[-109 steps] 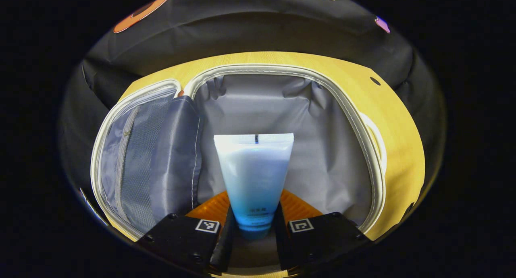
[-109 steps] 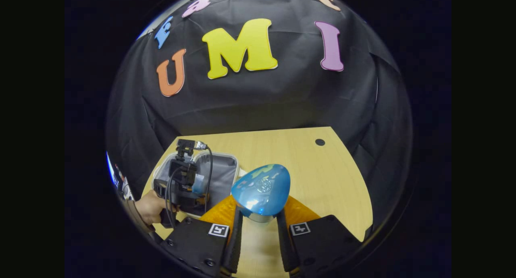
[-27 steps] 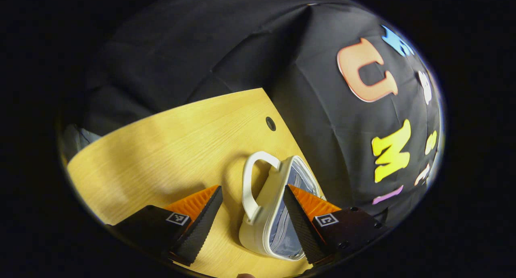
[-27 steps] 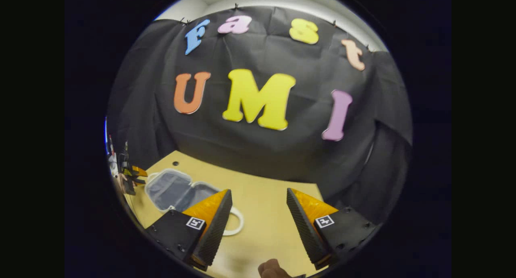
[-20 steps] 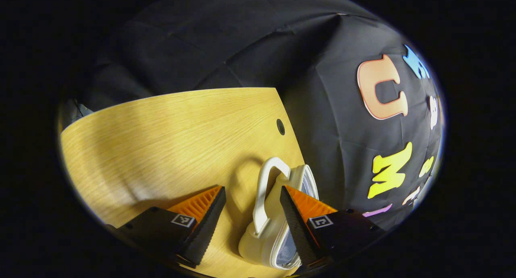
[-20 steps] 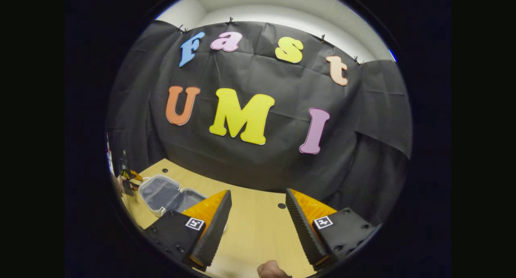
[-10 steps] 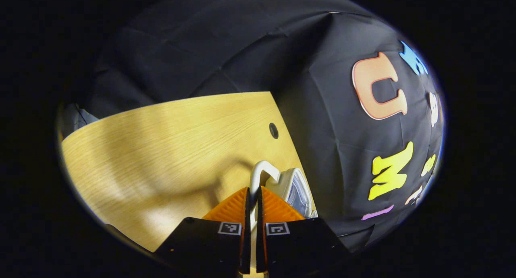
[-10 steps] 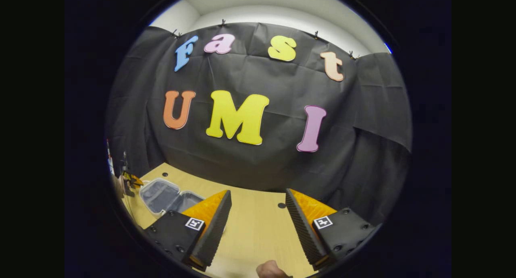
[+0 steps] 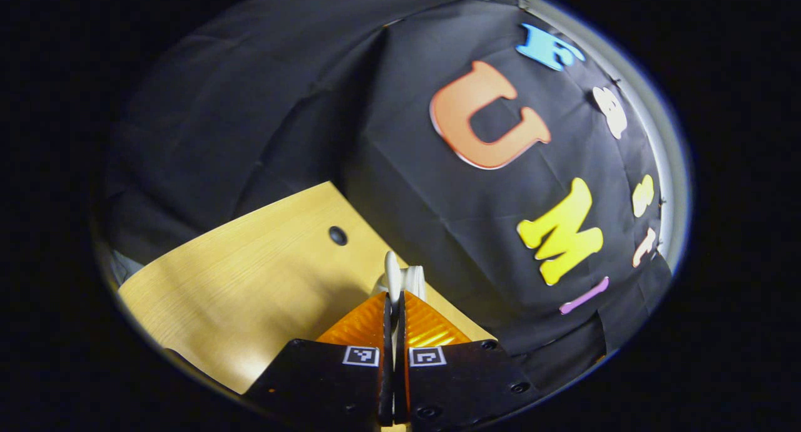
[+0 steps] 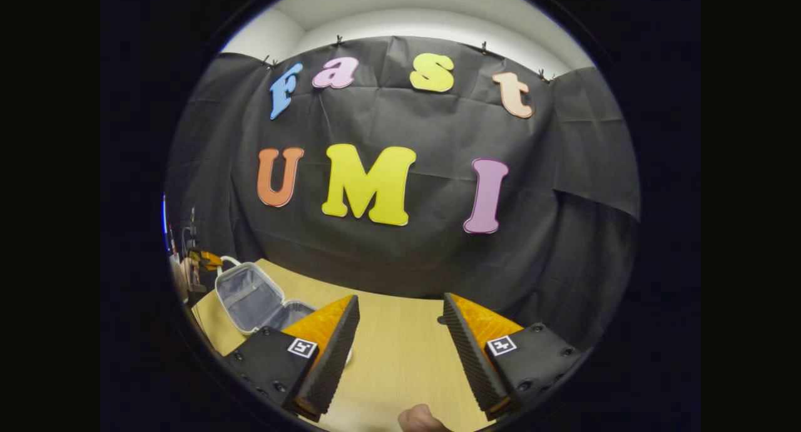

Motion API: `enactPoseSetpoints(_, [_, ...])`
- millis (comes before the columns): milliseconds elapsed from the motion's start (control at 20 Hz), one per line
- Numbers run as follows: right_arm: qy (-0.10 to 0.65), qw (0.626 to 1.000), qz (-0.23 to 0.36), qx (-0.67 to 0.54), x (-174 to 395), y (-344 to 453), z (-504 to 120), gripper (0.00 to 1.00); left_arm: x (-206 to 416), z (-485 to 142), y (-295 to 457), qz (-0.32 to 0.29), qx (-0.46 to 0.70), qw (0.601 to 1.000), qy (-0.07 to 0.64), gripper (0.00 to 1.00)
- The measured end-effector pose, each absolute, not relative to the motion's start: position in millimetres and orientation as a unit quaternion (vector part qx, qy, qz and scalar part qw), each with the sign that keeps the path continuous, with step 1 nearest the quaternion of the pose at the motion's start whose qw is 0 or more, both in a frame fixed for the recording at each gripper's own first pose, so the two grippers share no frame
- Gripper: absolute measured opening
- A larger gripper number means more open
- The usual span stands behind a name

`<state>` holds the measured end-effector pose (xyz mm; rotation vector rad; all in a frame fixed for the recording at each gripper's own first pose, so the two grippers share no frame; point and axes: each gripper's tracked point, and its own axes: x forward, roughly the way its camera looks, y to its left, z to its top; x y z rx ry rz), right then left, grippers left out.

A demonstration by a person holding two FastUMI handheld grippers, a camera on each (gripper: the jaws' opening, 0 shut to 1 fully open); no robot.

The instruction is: First open the suitcase, pack the skin care products into it, and then close the suitcase.

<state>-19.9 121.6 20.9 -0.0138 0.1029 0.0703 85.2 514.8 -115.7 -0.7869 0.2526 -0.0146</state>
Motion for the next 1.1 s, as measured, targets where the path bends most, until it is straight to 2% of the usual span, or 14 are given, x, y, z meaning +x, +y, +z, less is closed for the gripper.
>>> enactPoseSetpoints(250, [0.052, 0.997, 0.05, 0.0, -12, 118, 17, 0.78, 87, -54, 430, -0.083, -0.329, 0.935, 0.101, 0.03])
enactPoseSetpoints(450, [0.059, 0.996, 0.06, 0.016, -5, 114, 14, 0.78, 91, -33, 367, -0.137, -0.294, 0.94, 0.109, 0.04])
enactPoseSetpoints(700, [0.072, 0.995, 0.064, 0.035, 4, 107, 7, 0.8, 82, -31, 305, -0.189, -0.308, 0.923, 0.13, 0.03])
enactPoseSetpoints(1100, [0.097, 0.993, 0.062, 0.02, 10, 95, -13, 0.8, 85, -62, 216, -0.245, -0.289, 0.907, 0.183, 0.04])
